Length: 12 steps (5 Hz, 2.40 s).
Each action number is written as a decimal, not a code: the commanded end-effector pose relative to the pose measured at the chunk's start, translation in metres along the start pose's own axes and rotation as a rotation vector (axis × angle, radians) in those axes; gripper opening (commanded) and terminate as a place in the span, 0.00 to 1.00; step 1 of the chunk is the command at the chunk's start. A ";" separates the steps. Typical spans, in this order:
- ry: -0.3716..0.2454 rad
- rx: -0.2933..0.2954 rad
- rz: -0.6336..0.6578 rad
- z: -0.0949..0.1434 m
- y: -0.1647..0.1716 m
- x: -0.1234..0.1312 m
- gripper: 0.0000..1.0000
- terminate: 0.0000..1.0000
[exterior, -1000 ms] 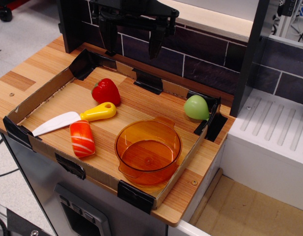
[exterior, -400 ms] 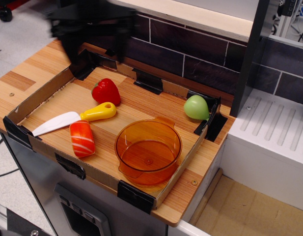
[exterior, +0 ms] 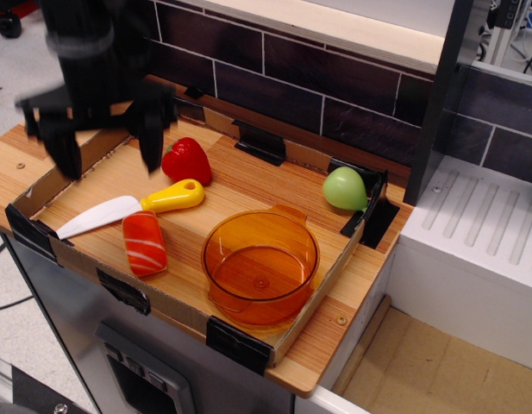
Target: Put sushi in pot
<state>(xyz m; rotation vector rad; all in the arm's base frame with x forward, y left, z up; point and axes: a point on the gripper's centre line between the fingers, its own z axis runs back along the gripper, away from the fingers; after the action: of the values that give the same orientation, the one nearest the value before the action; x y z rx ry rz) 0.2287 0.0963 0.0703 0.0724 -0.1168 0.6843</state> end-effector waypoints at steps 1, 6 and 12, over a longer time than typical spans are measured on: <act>-0.014 -0.040 0.039 -0.017 -0.007 -0.005 1.00 0.00; -0.016 -0.010 0.007 -0.043 -0.009 -0.016 0.00 0.00; -0.011 0.004 -0.044 0.005 -0.101 -0.050 0.00 0.00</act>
<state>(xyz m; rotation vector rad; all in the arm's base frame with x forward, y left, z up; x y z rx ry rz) 0.2527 -0.0120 0.0565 0.0938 -0.0927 0.6403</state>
